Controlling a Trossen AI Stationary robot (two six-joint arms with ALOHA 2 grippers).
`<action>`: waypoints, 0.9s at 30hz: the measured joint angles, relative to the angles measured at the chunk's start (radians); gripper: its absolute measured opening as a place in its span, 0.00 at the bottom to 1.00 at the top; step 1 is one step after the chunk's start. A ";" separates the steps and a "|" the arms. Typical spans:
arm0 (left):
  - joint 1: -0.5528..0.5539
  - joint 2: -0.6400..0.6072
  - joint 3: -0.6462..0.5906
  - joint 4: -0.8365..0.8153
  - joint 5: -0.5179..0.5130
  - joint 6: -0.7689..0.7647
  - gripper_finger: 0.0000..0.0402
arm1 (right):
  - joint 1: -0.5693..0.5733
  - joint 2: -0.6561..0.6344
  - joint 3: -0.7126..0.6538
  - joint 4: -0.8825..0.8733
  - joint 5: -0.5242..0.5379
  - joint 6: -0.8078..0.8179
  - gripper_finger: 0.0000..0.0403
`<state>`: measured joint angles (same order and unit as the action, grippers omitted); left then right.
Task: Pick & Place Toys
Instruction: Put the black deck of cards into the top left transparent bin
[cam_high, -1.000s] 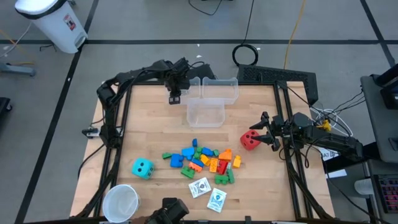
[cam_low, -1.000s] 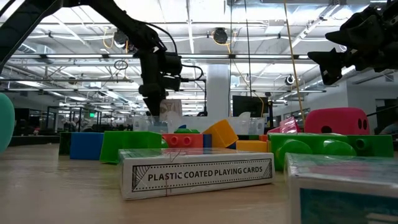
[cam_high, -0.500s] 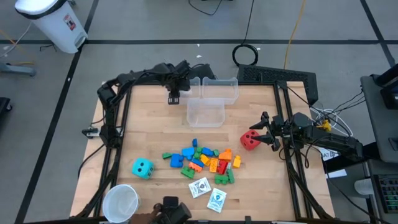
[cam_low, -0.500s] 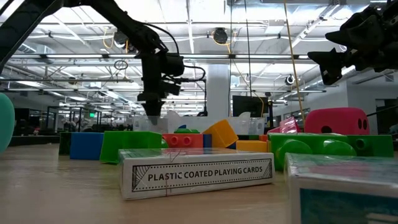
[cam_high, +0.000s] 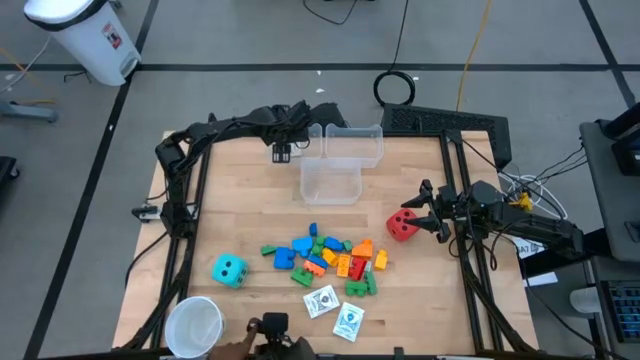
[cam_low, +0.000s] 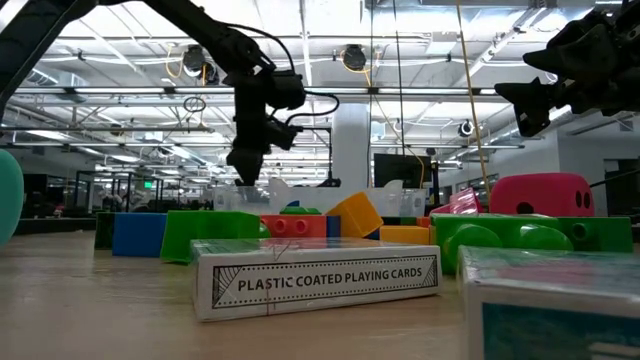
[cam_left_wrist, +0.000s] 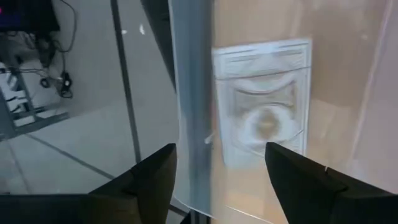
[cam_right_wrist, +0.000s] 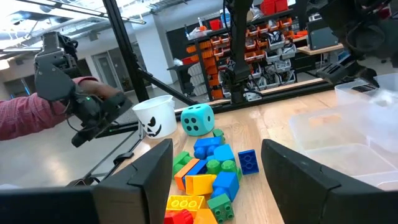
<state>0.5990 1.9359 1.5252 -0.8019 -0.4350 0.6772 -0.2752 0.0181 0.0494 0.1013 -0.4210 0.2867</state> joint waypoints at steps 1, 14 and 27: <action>-0.001 0.000 0.004 0.004 -0.005 -0.011 0.62 | 0.000 0.000 0.000 0.000 0.000 0.000 0.53; -0.013 -0.277 0.009 0.049 0.697 -0.433 0.62 | 0.000 0.000 0.000 0.000 0.000 0.000 0.53; -0.551 -0.609 -0.462 0.556 0.376 -0.687 0.62 | 0.000 0.000 0.000 0.000 0.000 0.000 0.53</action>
<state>0.0476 1.3269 1.0634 -0.2461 -0.0589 -0.0094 -0.2752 0.0185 0.0494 0.1013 -0.4210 0.2869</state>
